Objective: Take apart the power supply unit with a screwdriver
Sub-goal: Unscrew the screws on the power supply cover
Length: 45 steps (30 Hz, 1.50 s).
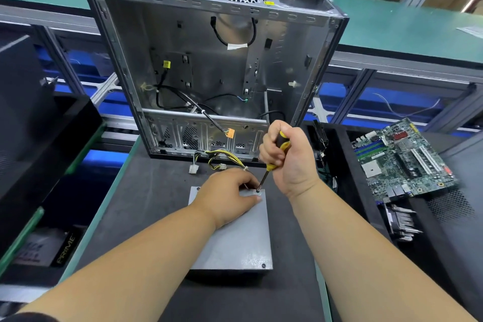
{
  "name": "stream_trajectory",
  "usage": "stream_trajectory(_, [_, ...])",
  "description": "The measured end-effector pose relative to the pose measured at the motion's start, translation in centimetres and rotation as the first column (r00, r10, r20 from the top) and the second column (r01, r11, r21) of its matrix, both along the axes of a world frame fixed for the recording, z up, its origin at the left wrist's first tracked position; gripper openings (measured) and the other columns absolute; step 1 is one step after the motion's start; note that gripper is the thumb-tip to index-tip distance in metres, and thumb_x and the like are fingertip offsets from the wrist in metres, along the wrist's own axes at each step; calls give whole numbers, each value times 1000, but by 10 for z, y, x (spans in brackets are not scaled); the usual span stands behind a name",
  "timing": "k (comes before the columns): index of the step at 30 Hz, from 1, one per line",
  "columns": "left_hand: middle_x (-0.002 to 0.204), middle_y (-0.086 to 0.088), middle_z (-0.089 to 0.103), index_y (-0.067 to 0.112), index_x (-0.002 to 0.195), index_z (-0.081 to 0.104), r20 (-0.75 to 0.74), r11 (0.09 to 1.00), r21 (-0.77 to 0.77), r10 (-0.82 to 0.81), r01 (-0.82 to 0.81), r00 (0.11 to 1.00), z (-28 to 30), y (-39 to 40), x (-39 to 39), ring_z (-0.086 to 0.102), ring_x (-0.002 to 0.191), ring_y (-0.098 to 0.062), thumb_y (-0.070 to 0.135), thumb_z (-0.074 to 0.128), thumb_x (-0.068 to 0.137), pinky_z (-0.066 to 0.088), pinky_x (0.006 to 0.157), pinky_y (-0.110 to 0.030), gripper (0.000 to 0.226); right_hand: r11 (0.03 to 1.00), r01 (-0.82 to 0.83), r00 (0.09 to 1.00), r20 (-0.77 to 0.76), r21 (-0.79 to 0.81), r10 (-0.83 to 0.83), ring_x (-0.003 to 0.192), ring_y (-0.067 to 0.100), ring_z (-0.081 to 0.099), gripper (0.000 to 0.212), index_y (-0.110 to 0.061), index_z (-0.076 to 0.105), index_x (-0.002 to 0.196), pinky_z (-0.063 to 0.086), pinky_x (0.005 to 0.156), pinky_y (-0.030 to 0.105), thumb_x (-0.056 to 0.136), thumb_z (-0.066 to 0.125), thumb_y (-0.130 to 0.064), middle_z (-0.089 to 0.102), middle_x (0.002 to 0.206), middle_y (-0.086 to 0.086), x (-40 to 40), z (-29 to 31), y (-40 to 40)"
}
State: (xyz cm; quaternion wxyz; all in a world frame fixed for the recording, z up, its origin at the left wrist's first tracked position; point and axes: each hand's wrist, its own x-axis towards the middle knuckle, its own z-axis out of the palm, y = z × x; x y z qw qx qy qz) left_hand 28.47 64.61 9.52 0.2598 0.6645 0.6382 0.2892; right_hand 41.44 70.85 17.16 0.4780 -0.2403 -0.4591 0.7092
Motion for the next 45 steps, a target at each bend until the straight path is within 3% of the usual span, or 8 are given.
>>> stream_trajectory(3, [94,19,63,35,95,69,-8,1000,3,2,-2,1000,-1,1,0,57,92,-2,42,74,78,47,85,-24,19,999,8,1000,14,-32,-7,44,10,21,19,-12,41,73,13,52,30,91,39,-20,32,48,-4,1,3,-1])
stream_trajectory(9, [92,20,59,35,97,67,-26,999,30,-15,16,1000,-2,0,-2,54,91,-3,45,73,79,43,85,-23,21,993,101,960,257,54,-111,73,18,58,20,-14,56,83,47,75,35,89,54,-32,61,77,0,6,5,-14])
stream_trajectory(14, [94,19,57,37,97,65,-38,998,42,-49,51,998,-2,0,-4,51,90,-2,45,70,80,36,79,-20,19,957,267,908,304,117,-290,74,17,62,20,-17,64,80,48,69,28,89,53,-32,64,76,0,-2,6,-29])
stream_trajectory(20, [98,17,59,34,99,63,-71,990,58,-122,127,990,-2,2,-6,56,99,-7,44,69,81,43,88,-26,21,872,442,806,333,210,-489,68,17,39,20,-20,54,72,32,65,30,84,41,-28,46,70,2,-31,0,-43])
stream_trajectory(30, [101,17,61,35,103,65,-111,991,59,-115,122,987,0,2,-6,55,98,-4,48,66,82,41,80,-21,26,962,250,927,257,113,-271,52,15,24,32,-15,43,68,24,49,23,86,46,-42,33,53,0,-30,2,-30])
stream_trajectory(34, [100,18,61,35,96,64,-68,996,32,-84,86,994,2,1,-4,56,97,-4,45,70,79,46,89,-24,21,961,213,938,237,179,-252,58,16,35,21,-17,42,72,33,55,23,88,49,-28,42,62,2,-17,-1,-24])
stream_trajectory(40, [96,20,62,36,95,66,-22,999,-14,-30,30,999,7,-1,-1,57,94,0,41,73,78,47,87,-22,19,983,169,944,272,77,-184,70,20,60,26,-17,61,80,51,66,27,90,53,-39,63,75,1,12,-2,-16])
stream_trajectory(45, [95,21,64,34,94,70,26,999,-44,29,-28,999,9,-3,2,58,93,4,36,78,77,46,88,-20,19,993,113,972,205,40,-119,68,19,53,32,-17,64,77,46,74,34,93,48,-39,57,72,1,12,-2,-12])
